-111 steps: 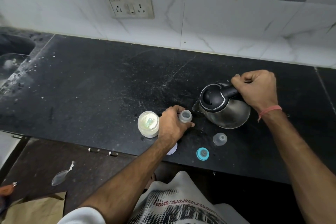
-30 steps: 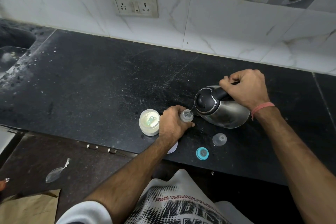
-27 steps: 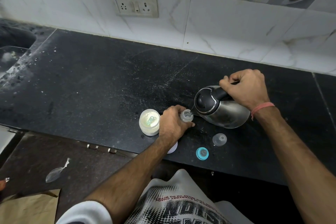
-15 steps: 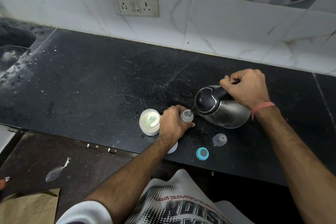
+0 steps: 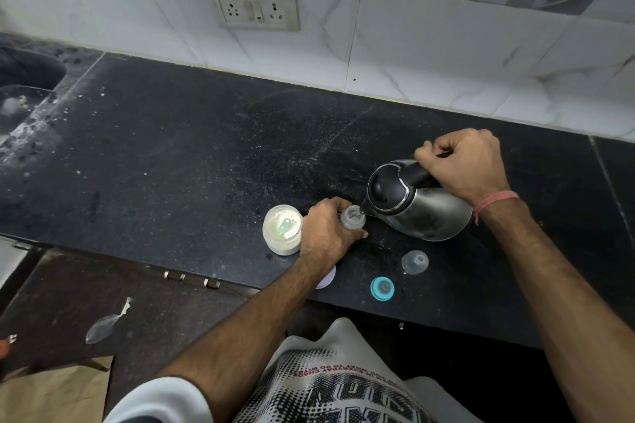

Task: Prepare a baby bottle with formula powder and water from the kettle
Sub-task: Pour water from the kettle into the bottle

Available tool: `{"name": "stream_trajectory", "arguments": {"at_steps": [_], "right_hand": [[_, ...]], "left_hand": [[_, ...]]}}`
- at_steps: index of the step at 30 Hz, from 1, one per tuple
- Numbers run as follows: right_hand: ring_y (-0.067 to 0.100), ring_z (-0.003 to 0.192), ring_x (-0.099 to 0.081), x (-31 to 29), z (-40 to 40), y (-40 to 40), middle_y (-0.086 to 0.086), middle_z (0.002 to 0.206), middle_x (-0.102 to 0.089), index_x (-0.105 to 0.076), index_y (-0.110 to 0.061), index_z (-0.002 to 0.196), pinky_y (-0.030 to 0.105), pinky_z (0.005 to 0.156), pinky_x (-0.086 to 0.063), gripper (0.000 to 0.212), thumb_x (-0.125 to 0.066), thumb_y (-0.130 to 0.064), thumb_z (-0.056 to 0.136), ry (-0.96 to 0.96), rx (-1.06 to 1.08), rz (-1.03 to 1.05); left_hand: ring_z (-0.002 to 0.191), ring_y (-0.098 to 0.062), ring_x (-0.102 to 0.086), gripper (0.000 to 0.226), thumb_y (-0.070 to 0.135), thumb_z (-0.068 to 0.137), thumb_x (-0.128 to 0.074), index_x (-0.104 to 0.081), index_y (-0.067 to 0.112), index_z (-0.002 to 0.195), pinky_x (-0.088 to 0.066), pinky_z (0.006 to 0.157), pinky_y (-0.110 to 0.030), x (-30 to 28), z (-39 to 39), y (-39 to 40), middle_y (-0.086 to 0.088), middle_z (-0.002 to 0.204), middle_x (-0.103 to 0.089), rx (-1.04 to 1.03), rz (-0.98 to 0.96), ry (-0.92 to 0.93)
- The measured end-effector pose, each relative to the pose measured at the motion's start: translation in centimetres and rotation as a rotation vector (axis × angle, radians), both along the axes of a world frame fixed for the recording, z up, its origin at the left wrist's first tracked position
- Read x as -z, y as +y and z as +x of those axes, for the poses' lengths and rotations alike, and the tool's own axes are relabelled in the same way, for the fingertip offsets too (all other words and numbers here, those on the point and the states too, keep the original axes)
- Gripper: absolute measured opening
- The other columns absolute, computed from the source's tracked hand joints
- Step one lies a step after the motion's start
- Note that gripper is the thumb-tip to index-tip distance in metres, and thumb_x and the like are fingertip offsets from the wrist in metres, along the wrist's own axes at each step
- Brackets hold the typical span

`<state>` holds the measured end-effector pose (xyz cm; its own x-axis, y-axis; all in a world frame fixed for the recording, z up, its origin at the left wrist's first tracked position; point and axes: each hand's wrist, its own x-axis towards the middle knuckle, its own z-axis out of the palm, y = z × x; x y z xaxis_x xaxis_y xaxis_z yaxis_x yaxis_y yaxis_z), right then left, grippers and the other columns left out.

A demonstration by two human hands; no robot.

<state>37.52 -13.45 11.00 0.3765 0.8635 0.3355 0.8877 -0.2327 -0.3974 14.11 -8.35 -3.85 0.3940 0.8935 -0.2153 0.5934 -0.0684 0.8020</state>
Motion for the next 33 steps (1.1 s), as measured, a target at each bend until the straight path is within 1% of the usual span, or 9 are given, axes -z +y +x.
{"name": "stream_trajectory", "arguments": {"at_steps": [7,10,15,18,20,22,24,26,33], "right_hand": [[0.027,0.045,-0.053,-0.06,0.02,0.04,0.000,0.041,-0.049,-0.056,-0.012,0.046,0.029,0.076,-0.047,0.052,-0.068,-0.029,0.095,0.007,0.007,-0.002],[0.025,0.045,-0.050,-0.03,-0.06,0.08,-0.001,0.040,-0.046,-0.055,-0.011,0.046,0.029,0.078,-0.046,0.053,-0.069,-0.028,0.095,-0.002,0.011,0.000],[0.026,0.045,-0.052,-0.03,0.02,0.10,0.000,0.040,-0.047,-0.056,-0.011,0.047,0.031,0.079,-0.051,0.053,-0.069,-0.028,0.095,-0.003,0.000,-0.001],[0.026,0.045,-0.051,0.10,0.06,0.09,-0.001,0.040,-0.047,-0.056,-0.011,0.047,0.033,0.084,-0.054,0.053,-0.069,-0.028,0.095,0.001,0.004,0.001],[0.026,0.045,-0.052,0.07,0.14,0.06,0.000,0.041,-0.048,-0.057,-0.011,0.047,0.033,0.083,-0.054,0.053,-0.068,-0.029,0.095,0.007,0.005,-0.002],[0.025,0.045,-0.051,0.06,0.17,0.07,0.000,0.041,-0.049,-0.057,-0.011,0.047,0.032,0.077,-0.051,0.052,-0.067,-0.030,0.095,0.011,0.004,-0.006],[0.023,0.044,-0.046,0.10,0.12,0.12,-0.001,0.040,-0.044,-0.052,-0.011,0.046,0.029,0.072,-0.043,0.054,-0.069,-0.028,0.094,0.004,0.010,-0.003],[0.022,0.044,-0.042,0.06,0.02,0.14,-0.001,0.040,-0.040,-0.048,-0.011,0.045,0.027,0.072,-0.039,0.056,-0.070,-0.027,0.094,0.000,0.017,0.001],[0.019,0.044,-0.040,0.05,-0.07,0.16,-0.002,0.040,-0.039,-0.047,-0.012,0.045,0.026,0.070,-0.036,0.056,-0.070,-0.027,0.094,-0.013,0.032,-0.015]], "left_hand": [[0.096,-0.007,-0.079,0.058,0.039,0.065,-0.110,-0.082,0.030,0.114,-0.068,0.090,-0.041,-0.06,-0.07,-0.03,0.013,0.104,-0.083,0.001,0.003,0.001],[0.096,-0.008,-0.080,0.058,0.039,0.065,-0.110,-0.082,0.030,0.114,-0.068,0.090,-0.042,0.01,-0.06,0.00,0.013,0.104,-0.083,0.003,0.000,0.002],[0.097,-0.008,-0.080,0.058,0.039,0.065,-0.110,-0.082,0.030,0.114,-0.068,0.091,-0.042,-0.01,-0.02,0.01,0.013,0.105,-0.084,0.002,0.005,0.003],[0.097,-0.008,-0.080,0.058,0.039,0.065,-0.110,-0.081,0.030,0.114,-0.068,0.091,-0.042,0.06,-0.04,0.00,0.013,0.104,-0.083,-0.001,-0.001,0.002],[0.096,-0.008,-0.080,0.057,0.039,0.065,-0.110,-0.081,0.030,0.113,-0.068,0.090,-0.042,0.02,-0.05,-0.02,0.013,0.103,-0.083,-0.003,-0.004,-0.001],[0.096,-0.008,-0.079,0.057,0.039,0.065,-0.110,-0.081,0.030,0.113,-0.068,0.090,-0.042,-0.01,-0.07,0.00,0.013,0.103,-0.083,0.000,0.002,0.003],[0.096,-0.009,-0.080,0.056,0.039,0.065,-0.109,-0.082,0.030,0.113,-0.068,0.090,-0.042,-0.01,-0.09,0.00,0.012,0.104,-0.084,0.005,0.011,0.011],[0.098,-0.011,-0.080,0.056,0.039,0.066,-0.109,-0.082,0.030,0.114,-0.067,0.090,-0.043,-0.04,-0.10,0.03,0.011,0.105,-0.084,0.008,0.017,0.013],[0.101,-0.010,-0.079,0.057,0.038,0.067,-0.109,-0.082,0.029,0.116,-0.067,0.093,-0.042,-0.24,-0.09,-0.03,0.011,0.107,-0.083,0.006,0.016,0.024]]}}
